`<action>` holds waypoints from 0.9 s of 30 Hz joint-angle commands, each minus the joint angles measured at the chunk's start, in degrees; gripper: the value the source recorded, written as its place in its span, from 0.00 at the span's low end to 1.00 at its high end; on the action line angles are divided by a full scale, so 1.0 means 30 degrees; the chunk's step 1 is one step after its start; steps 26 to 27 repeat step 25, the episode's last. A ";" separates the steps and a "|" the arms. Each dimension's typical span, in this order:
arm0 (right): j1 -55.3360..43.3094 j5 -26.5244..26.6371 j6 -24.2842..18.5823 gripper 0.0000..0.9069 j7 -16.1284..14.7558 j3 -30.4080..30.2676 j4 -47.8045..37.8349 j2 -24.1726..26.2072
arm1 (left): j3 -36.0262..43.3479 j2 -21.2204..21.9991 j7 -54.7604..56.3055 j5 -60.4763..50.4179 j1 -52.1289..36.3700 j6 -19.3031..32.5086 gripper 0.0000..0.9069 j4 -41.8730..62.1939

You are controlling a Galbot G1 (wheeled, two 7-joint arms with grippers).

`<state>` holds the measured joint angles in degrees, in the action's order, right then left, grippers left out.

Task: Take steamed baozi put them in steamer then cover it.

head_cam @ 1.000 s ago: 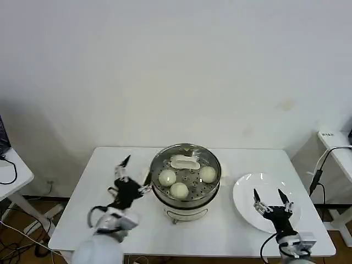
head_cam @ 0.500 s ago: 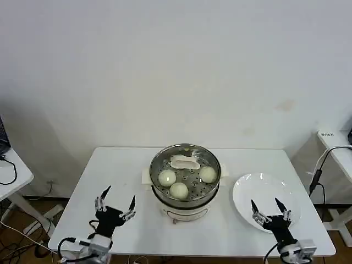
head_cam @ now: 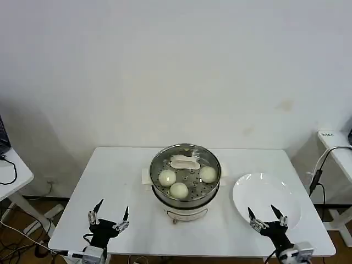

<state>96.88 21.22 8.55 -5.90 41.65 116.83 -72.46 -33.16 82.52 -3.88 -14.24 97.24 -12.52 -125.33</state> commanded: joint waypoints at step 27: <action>0.0192 -0.1312 0.0221 1.00 -0.0832 0.0360 -0.0107 -0.0148 | 0.0113 0.0373 0.0225 0.0443 0.1166 0.0339 1.00 -0.0371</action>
